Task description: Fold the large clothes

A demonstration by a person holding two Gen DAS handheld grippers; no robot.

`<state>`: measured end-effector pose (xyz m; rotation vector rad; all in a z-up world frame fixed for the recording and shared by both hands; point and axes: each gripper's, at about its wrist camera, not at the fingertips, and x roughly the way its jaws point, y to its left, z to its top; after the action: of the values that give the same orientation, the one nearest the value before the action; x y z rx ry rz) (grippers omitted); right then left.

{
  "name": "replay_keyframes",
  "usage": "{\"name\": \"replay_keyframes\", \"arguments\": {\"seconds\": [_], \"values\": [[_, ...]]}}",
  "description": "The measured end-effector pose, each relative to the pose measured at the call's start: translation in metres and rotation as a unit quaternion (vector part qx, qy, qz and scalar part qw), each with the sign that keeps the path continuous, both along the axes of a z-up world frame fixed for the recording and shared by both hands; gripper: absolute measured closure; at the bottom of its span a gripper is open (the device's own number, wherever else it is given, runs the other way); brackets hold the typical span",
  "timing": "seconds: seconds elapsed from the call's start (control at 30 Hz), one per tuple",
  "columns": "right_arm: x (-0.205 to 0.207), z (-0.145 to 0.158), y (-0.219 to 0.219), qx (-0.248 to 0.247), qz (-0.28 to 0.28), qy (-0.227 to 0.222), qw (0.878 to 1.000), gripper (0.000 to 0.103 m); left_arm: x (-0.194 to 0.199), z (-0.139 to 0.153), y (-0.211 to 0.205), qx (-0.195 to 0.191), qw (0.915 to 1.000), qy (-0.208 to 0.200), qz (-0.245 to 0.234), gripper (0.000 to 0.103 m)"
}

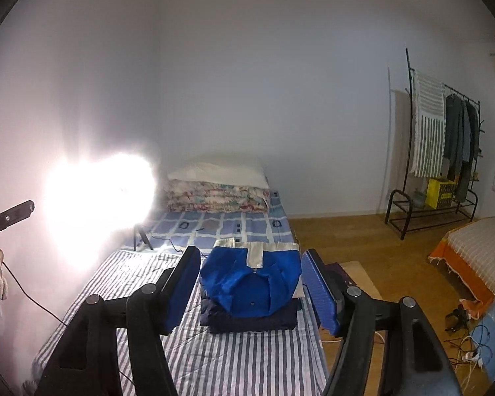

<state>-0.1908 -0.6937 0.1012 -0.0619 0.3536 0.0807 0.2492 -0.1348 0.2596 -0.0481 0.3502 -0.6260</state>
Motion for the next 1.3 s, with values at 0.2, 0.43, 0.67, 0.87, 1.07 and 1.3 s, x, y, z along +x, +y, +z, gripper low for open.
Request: {"name": "replay_keyframes", "arguments": {"seconds": [0.2, 0.43, 0.67, 0.87, 1.07, 1.3], "values": [[-0.049, -0.01, 0.013, 0.008, 0.007, 0.011, 1.0, 0.034, -0.044, -0.021, 0.025, 0.013, 0.9994, 0.028, -0.014, 0.03], [-0.083, -0.069, 0.035, -0.004, -0.002, 0.043, 0.999, 0.03, -0.074, -0.095, 0.035, 0.035, 0.997, 0.066, -0.021, 0.023], [-0.101, -0.142, 0.062, -0.029, -0.026, 0.044, 0.998, 0.014, -0.071, -0.178, 0.033, 0.034, 0.9929, 0.114, -0.008, 0.02], [-0.092, -0.178, 0.085, -0.063, -0.043, 0.045, 0.996, 0.001, -0.062, -0.215, 0.019, 0.06, 0.9921, 0.109, 0.014, 0.015], [-0.072, -0.199, 0.094, -0.052, -0.042, 0.054, 0.996, 0.0, -0.05, -0.234, 0.011, 0.057, 0.9933, 0.099, 0.02, 0.006], [-0.044, -0.222, 0.097, -0.048, -0.048, 0.058, 0.996, 0.0, -0.03, -0.255, 0.003, 0.064, 0.9937, 0.082, 0.042, 0.002]]}}
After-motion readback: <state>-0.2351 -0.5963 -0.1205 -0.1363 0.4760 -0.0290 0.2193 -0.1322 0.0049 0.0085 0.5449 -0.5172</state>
